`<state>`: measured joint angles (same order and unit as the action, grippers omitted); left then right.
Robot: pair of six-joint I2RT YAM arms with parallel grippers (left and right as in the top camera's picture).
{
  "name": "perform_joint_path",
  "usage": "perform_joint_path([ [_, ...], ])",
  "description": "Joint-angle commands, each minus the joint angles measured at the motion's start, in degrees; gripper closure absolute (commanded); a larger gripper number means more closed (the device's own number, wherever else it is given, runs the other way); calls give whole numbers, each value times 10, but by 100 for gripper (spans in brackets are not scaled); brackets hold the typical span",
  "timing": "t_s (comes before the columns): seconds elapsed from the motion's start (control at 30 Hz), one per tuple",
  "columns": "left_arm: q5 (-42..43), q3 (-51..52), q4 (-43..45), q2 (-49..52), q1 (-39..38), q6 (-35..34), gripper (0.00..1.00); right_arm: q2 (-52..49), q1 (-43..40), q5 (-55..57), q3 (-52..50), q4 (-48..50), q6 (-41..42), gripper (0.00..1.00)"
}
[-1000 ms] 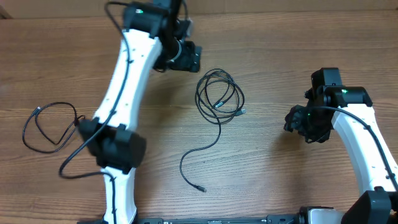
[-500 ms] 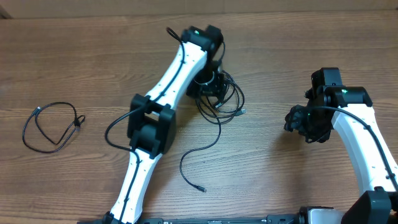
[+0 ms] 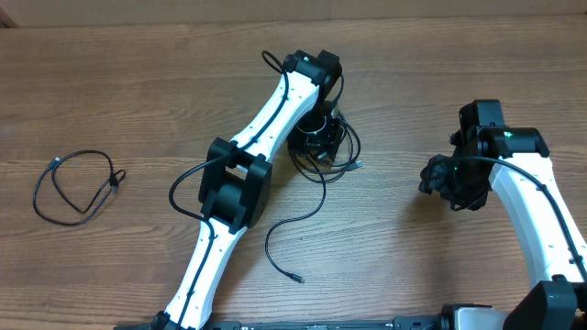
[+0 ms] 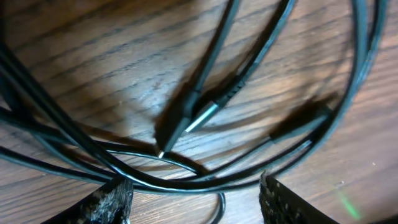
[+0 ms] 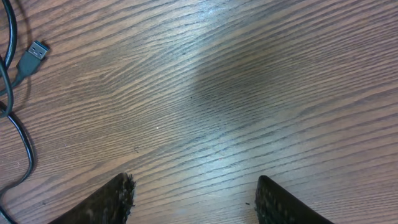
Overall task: Untangle cables
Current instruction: 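Move the left gripper back over the remaining cable bundle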
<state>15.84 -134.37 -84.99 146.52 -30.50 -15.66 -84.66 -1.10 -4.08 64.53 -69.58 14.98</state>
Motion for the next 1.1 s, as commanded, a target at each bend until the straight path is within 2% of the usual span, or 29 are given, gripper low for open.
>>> perform_joint_path([
  [0.0,-69,4,1,4,-19,-48,35,0,-2,6,10,2,2,39],
  [0.07,-106,4,2,4,-25,-70,34,0,-2,6,10,1,2,39],
  [0.27,-110,4,5,4,-33,-103,33,0,-2,6,10,1,2,39],
  [0.9,-121,7,15,4,-48,-103,37,0,-2,6,10,0,2,39],
  [1.07,-139,12,12,4,-49,-103,41,0,-2,6,10,0,2,39],
])
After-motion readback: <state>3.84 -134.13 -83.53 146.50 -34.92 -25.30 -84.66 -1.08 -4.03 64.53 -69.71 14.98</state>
